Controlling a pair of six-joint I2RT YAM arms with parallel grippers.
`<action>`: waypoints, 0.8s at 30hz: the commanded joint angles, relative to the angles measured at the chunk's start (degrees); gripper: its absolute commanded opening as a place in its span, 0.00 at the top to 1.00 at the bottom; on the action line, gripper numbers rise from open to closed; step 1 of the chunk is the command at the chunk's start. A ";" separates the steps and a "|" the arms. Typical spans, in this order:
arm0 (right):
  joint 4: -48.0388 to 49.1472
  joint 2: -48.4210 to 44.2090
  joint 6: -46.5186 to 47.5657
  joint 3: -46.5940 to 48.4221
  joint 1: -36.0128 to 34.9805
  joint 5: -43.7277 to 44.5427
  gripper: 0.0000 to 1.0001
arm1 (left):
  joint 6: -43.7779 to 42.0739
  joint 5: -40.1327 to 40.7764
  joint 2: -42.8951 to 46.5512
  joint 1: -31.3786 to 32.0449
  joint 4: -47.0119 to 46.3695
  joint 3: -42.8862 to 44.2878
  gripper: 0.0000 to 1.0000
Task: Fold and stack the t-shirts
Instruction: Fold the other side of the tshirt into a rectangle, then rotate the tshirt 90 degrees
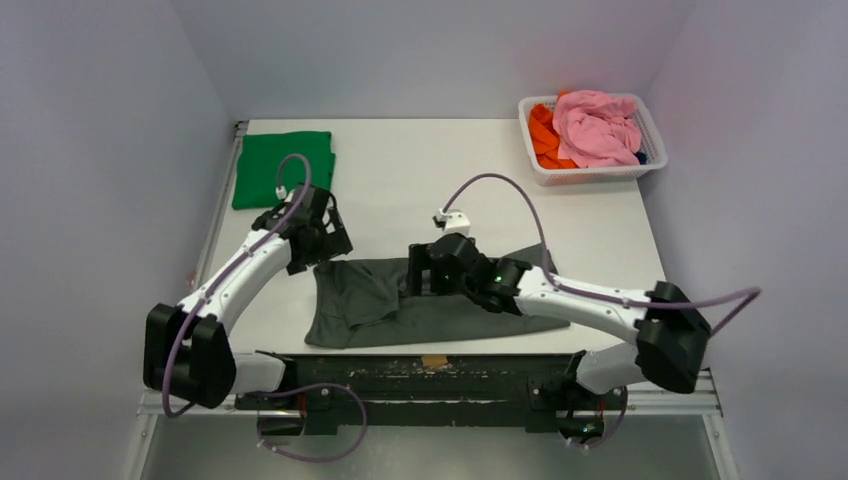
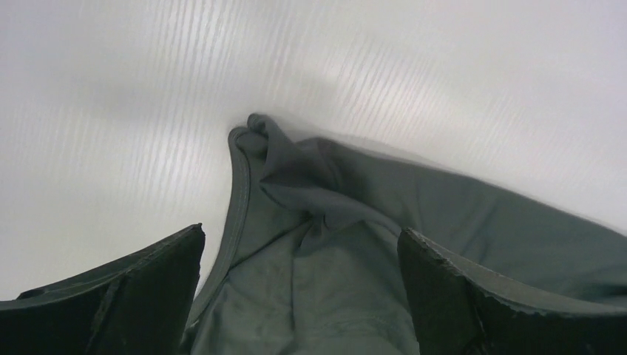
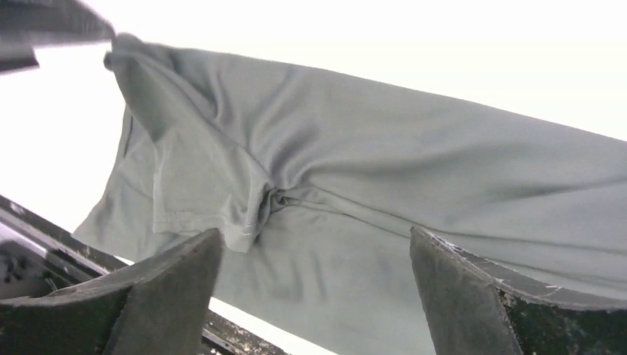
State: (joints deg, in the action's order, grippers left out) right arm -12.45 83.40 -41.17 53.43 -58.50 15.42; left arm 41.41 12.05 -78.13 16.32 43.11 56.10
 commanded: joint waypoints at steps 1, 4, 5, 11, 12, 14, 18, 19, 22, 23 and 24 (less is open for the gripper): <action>-6.31 -9.83 -3.75 -4.04 1.92 16.41 0.01 | 2.11 1.21 9.08 2.20 4.76 -3.93 0.00; -4.55 -13.57 -3.09 -6.87 7.46 16.14 0.01 | 2.32 -2.04 13.06 4.09 3.90 -6.80 0.00; -2.34 -14.17 -2.03 -8.31 9.76 14.25 0.01 | 2.39 -3.55 13.91 4.90 2.28 -7.96 0.00; 3.88 -9.04 1.60 -10.19 22.41 4.68 0.03 | 2.93 -19.21 7.48 9.44 -12.74 -11.81 0.00; 3.42 -7.53 1.38 -9.69 23.74 3.85 0.04 | 3.03 -20.31 5.16 9.44 -13.84 -11.84 0.00; 2.64 -5.21 1.06 -9.44 25.79 3.48 0.04 | 3.76 -22.03 1.06 9.41 -15.72 -12.52 0.00; 2.08 -1.87 -0.12 -10.70 28.63 1.13 0.05 | 5.06 -22.28 -5.84 8.77 -17.89 -14.08 0.00; 2.13 -1.30 -0.64 -11.29 29.02 0.10 0.06 | 5.17 -22.26 -7.97 8.43 -18.16 -13.59 0.00; 4.10 -0.30 -1.24 -13.41 29.07 -5.00 0.07 | 5.42 -22.69 -16.04 7.17 -18.44 -9.08 0.00; 4.84 -0.06 -1.43 -14.37 29.18 -6.59 0.08 | 5.67 -23.36 -18.85 6.77 -18.48 -6.87 0.00; 5.07 0.07 -1.41 -15.07 29.15 -7.85 0.07 | 6.45 -23.07 -21.95 6.50 -18.11 -4.36 0.00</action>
State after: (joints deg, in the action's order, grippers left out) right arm -10.52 83.13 -41.39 40.91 -29.34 14.61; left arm 46.15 -10.00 -87.99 23.86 30.28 47.94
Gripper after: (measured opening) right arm 0.928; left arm 0.998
